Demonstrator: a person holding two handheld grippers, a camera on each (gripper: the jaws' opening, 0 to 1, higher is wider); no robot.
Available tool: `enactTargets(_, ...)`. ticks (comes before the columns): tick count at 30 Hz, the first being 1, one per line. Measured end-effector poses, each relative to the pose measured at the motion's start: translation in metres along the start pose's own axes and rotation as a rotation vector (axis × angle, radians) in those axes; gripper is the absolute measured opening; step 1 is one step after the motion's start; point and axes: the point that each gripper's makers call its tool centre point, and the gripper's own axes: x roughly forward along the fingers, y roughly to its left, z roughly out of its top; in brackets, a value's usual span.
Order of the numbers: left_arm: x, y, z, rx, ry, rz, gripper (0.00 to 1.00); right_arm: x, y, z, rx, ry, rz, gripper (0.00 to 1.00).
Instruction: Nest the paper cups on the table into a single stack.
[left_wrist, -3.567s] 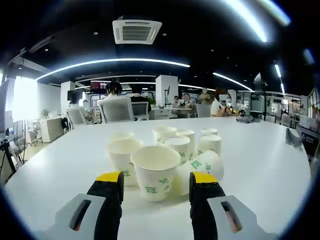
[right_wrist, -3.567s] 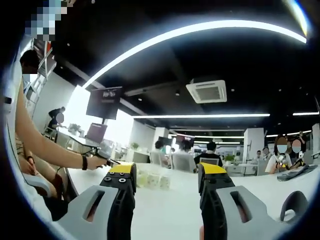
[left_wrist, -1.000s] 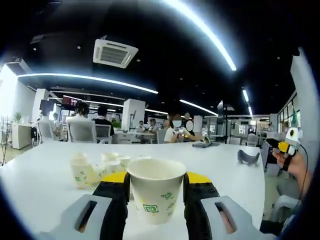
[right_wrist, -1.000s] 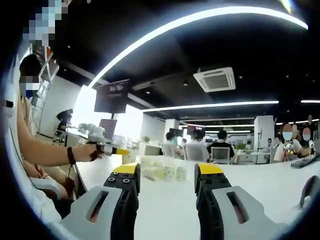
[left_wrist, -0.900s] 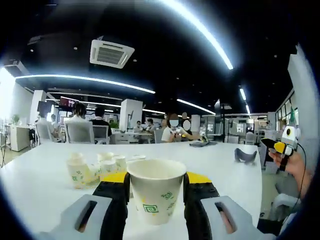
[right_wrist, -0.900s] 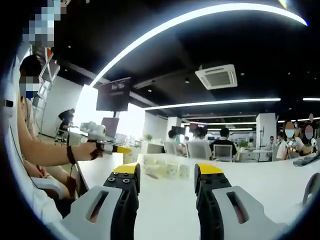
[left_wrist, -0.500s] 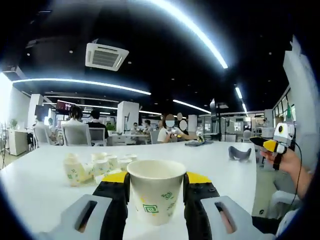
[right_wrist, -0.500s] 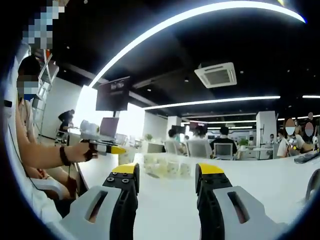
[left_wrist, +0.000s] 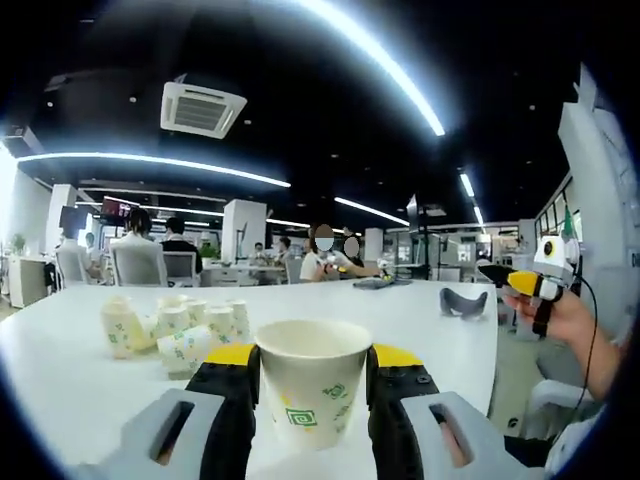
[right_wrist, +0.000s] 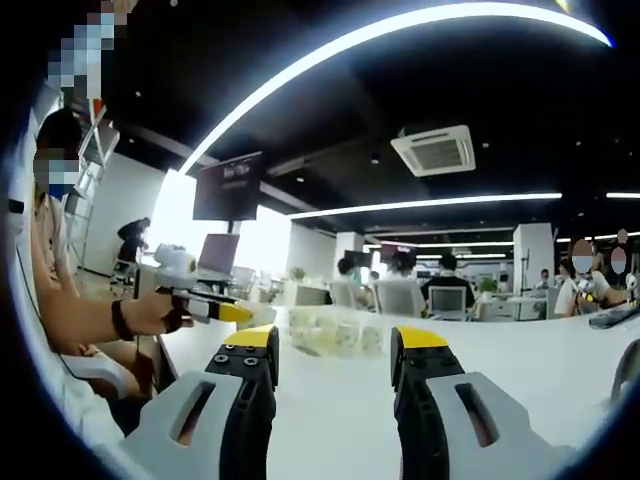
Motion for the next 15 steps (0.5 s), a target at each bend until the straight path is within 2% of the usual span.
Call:
enactTargets(7, 0.005, -0.015, -0.002, 0.004, -0.002, -0.021, 0.45, -0.001, -0.002, -0.001, 0.002, 0.002, -0.003, 0.47)
enactTargets(15, 0.012, -0.016, -0.015, 0.054, 0.042, -0.008, 0.44, -0.001, -0.002, -0.001, -0.006, -0.001, 0.001, 0.47)
